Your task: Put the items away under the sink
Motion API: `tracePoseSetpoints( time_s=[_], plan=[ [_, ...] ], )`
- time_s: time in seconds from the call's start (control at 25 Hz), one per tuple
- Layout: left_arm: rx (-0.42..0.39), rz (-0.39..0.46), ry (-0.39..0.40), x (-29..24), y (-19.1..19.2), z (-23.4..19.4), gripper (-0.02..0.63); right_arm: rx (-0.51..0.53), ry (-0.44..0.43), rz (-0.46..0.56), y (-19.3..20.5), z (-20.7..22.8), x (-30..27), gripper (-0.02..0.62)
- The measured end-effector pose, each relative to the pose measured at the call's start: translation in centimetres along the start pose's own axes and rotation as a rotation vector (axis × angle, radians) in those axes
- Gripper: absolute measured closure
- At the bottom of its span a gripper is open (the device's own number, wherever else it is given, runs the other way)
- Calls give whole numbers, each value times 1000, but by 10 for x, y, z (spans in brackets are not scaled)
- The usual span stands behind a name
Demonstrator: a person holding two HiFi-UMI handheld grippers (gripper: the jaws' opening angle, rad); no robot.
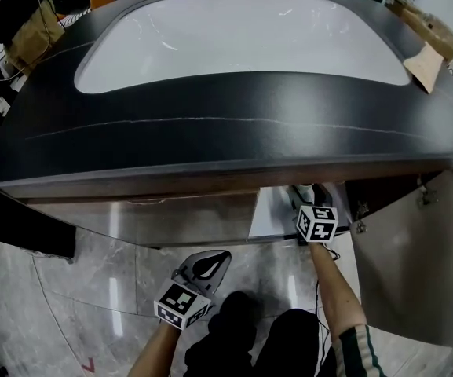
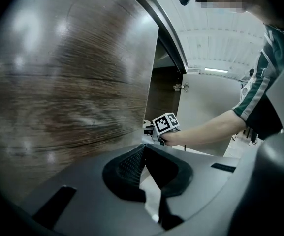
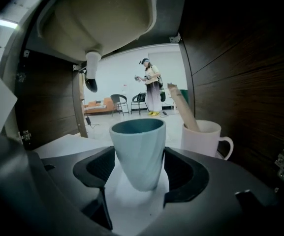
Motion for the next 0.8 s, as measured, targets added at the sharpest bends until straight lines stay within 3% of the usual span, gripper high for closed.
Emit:
tracePoseSetpoints(
  time_s=[0.12,0.28,0.64,0.68,0.72,0.76,0.8],
  plan=[
    [9,6,16,-1,-1,8,597,21,-12,-70,20,-3,4,261],
    [-17,6,28,-2,-7,14,597,-2,-34,-50,30,-7,22,261],
    [-53,43,56,5,-42,43,597,81,-83,58,-15,-46,95,266],
    [-57,46,64,5,-51,49,597,102,-76,58,-22,-46,106,317],
    [-62,48,70,5,-61,55,597,124,-72,62,-31,-46,117,493],
    [-67,49,76,5,-71,60,597,135,-82,67,-39,-48,128,542],
    [-70,49,81,7,-81,65,597,134,-107,72,-46,-52,139,543]
  ],
)
Point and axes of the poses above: the fingertips, and each gripper's own axes: x backward along the fingers, z to its right, y out of its underside, the point moved 5 cm from there along x, backward along the fingers, and after that the axes turned 5 degrees about x, right-handed, at the moved point
